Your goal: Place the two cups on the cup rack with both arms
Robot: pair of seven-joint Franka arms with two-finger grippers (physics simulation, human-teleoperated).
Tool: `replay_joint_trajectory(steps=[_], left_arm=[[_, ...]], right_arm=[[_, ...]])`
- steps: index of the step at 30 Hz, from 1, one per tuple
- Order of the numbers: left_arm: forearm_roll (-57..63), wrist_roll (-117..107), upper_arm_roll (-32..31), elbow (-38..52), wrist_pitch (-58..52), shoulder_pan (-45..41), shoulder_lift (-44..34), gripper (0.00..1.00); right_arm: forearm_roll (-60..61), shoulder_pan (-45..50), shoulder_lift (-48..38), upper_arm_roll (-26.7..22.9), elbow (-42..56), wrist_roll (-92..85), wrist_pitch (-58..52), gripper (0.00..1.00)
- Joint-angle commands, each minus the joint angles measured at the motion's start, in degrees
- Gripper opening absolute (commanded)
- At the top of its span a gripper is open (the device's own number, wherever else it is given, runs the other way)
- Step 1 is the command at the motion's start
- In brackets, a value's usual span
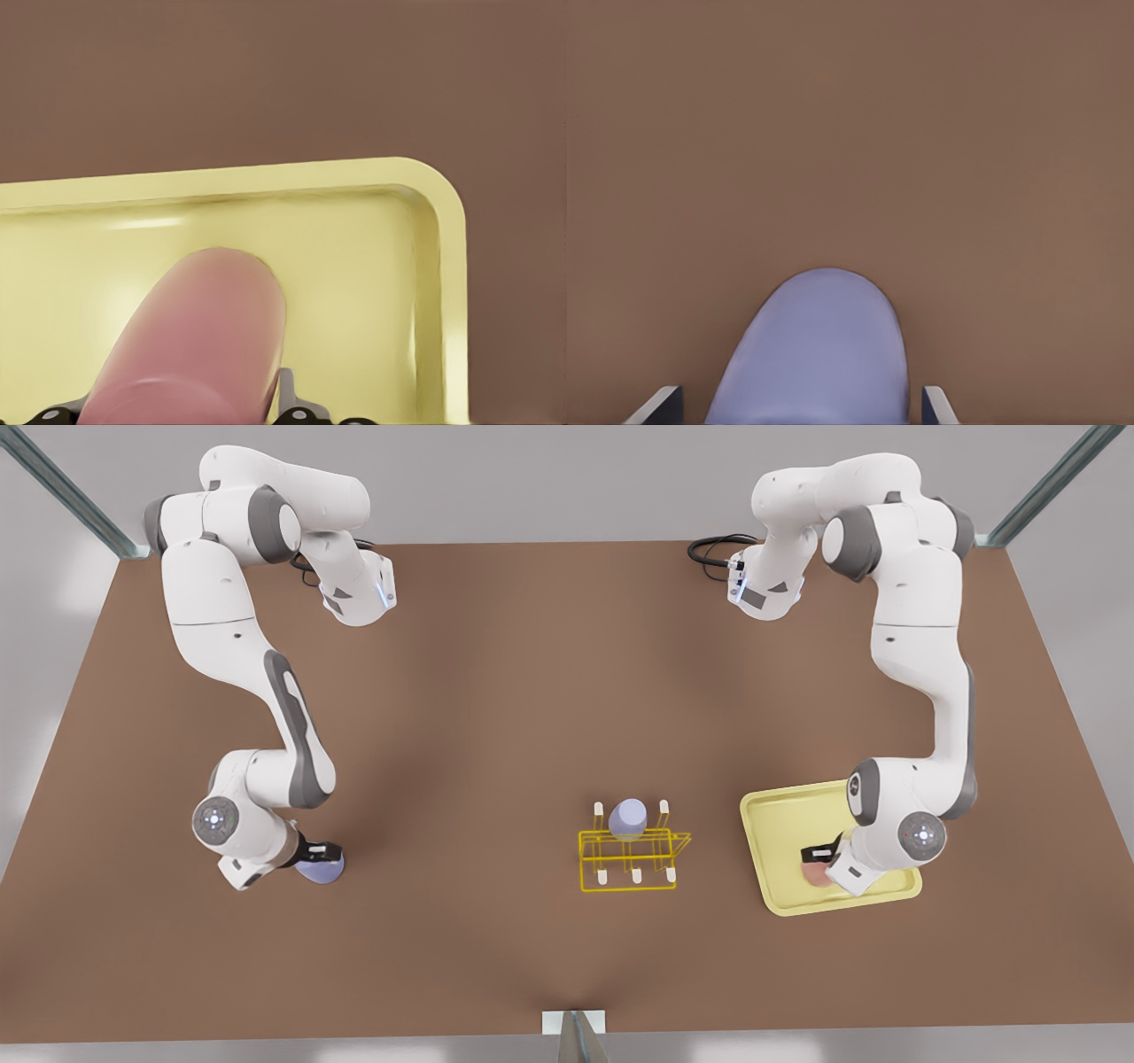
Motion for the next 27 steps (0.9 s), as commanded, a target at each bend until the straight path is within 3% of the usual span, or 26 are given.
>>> replay_joint_trajectory(steps=[1,5,7,10,14,20,26,27], left_arm=[[-0.13,-3.68,-0.71,0.89,-6.05,-0.36,-1.22,0.84],[-0.13,-12.46,-7.47,5.10,-14.50,-0.18,-4.31,0.84],[-0.40,-22.13,-12.22,11.87,-18.28,-0.01,-4.31,0.84],[-1.19,-26.62,-17.32,19.25,-16.43,-1.24,-2.55,0.84],[-3.74,-27.85,-17.84,24.18,-12.30,-5.72,1.32,0.84],[-3.65,-28.47,-17.84,24.27,-12.74,-8.27,3.34,0.84],[-3.39,-28.47,-17.84,23.91,-12.12,-9.85,5.63,0.85],[-3.30,-28.47,-17.84,23.91,-12.04,-9.85,5.98,1.00]], right_arm=[[0.09,-0.08,0.13,0.00,-0.22,-1.46,2.45,1.00],[0.09,-0.08,0.57,0.00,-1.62,-1.46,5.00,1.00],[0.09,-0.17,0.75,0.00,-1.62,-1.46,5.70,1.00],[0.09,-0.26,1.19,0.00,-1.71,-1.46,5.96,1.00],[0.09,-0.26,1.19,0.00,-1.71,-1.46,5.96,0.99],[0.09,-0.26,1.10,0.09,-1.71,-1.46,5.79,0.77],[0.18,-0.35,1.10,0.09,-1.62,-2.51,5.70,0.77],[0.18,-0.26,0.75,0.09,-1.62,-2.60,5.44,0.77]])
